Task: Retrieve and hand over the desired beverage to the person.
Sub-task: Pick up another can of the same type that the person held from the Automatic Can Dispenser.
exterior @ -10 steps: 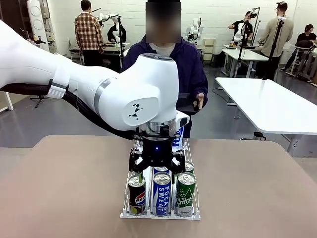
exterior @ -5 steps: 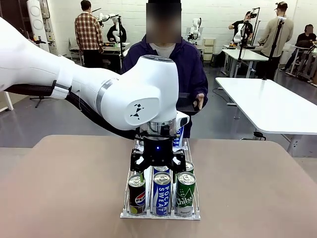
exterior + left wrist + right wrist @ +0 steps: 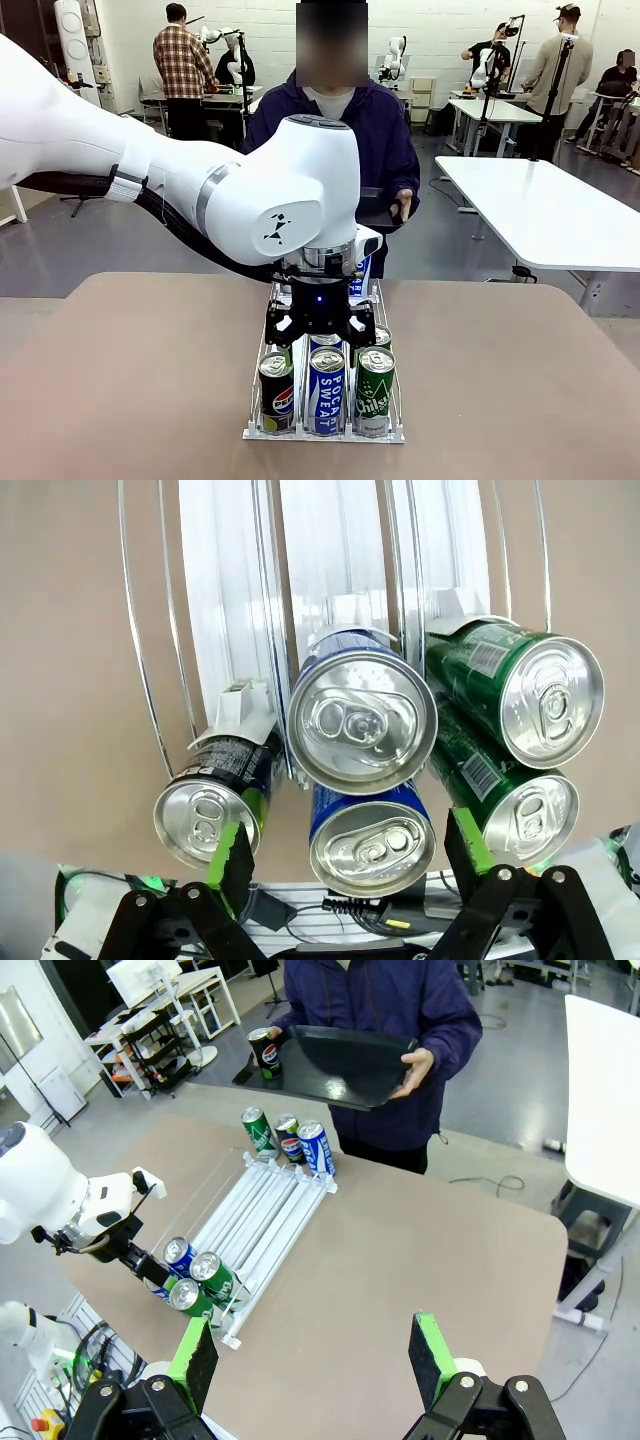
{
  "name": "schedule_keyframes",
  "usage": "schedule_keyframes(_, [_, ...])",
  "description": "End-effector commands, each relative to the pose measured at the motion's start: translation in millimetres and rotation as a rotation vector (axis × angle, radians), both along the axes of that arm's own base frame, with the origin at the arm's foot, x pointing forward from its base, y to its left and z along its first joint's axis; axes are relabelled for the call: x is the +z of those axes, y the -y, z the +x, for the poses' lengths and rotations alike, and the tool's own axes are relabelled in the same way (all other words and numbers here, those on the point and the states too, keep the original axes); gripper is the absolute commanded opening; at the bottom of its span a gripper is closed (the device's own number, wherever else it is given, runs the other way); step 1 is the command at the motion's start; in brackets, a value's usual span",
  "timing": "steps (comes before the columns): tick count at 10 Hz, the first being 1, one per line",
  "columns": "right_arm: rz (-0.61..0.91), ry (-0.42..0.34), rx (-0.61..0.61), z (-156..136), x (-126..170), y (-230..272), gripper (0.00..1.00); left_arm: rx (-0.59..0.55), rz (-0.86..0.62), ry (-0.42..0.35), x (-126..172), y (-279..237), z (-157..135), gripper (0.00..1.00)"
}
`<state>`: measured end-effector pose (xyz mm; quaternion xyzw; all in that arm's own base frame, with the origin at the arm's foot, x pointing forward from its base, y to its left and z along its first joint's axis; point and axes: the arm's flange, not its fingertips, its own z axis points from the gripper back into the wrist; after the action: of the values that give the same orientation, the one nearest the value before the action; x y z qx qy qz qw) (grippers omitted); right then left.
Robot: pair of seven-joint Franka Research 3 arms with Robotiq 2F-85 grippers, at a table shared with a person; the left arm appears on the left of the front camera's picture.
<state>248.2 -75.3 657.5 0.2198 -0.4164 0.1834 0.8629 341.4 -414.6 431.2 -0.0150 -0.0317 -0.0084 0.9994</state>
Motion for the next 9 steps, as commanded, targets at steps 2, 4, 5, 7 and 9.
schedule_keyframes(2, [0.013, 0.003, 0.018, 1.5, -0.8, -1.2, 1.00, 0.010, 0.008, 0.037, -2.1, 5.8, 1.8, 1.00])
schedule_keyframes(4, [0.013, 0.003, 0.018, 1.5, -0.8, -1.2, 1.00, -0.021, -0.003, 0.044, -2.9, 5.9, 1.6, 0.66])
schedule_keyframes(5, [0.013, 0.003, 0.018, 1.5, -0.8, -1.2, 1.00, -0.027, -0.001, 0.040, -2.8, 5.6, 2.3, 0.43])
schedule_keyframes(7, [0.013, 0.003, 0.018, 1.5, -0.8, -1.2, 1.00, -0.033, -0.011, 0.019, -2.9, 5.6, 1.2, 0.00])
schedule_keyframes(9, [0.013, 0.003, 0.018, 1.5, -0.8, -1.2, 1.00, -0.033, -0.019, 0.006, -3.6, 5.6, 0.9, 0.00])
